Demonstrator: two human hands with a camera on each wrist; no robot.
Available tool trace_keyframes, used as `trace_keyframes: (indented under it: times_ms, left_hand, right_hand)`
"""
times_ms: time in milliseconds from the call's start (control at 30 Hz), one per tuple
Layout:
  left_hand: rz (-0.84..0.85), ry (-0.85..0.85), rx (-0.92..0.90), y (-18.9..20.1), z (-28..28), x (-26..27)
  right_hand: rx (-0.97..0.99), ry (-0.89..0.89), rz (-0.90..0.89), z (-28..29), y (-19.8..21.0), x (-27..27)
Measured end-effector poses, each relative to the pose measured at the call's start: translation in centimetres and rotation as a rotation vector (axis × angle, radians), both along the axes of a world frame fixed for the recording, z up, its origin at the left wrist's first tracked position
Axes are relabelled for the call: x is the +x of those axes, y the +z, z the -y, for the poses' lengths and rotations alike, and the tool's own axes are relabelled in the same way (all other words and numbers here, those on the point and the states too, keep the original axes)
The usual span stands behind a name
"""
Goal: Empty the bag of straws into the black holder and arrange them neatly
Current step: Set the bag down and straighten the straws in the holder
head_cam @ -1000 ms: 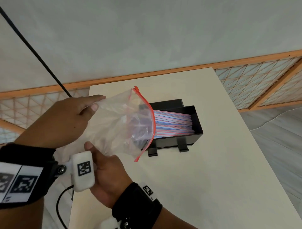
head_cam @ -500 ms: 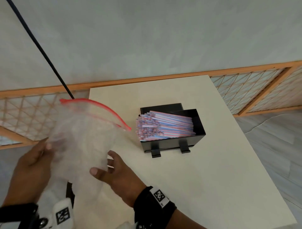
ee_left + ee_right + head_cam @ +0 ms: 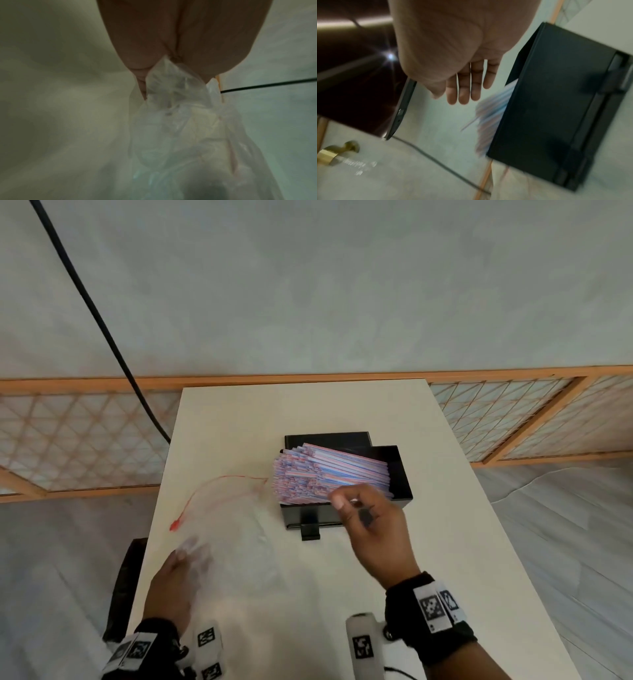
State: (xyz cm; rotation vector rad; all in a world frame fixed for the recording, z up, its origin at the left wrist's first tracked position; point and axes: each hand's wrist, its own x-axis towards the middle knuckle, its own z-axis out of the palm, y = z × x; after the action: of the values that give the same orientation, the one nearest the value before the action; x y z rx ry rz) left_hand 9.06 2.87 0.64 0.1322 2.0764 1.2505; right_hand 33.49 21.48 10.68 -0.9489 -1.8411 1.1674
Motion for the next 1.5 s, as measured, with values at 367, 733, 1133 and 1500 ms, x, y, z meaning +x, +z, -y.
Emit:
trace_keyframes:
  times_ms: [367,733,1133,1500]
  left_hand:
    - [-0.12,0.061,-0.04,2.5,-1.4,0.8]
    - [-0.552,0.061,0.033,10.5,-7.9,5.7]
    - [-0.306,-0.298,0.198,8.9,-18.2,6.2]
    - [-0.442,-0.328,0.245,7.6,-18.4,6.5]
  right_hand:
    - [0.268,0.159,0.28,-11.8,-3.3,1.6]
    - [0.348,0.327,0.529,-12.9,-3.4,1.2]
    - [0.431,0.425,0.661,-12.9,-4.1,0.3]
    - [0.38,0.511,0.615,-12.8,-4.2,-1.5]
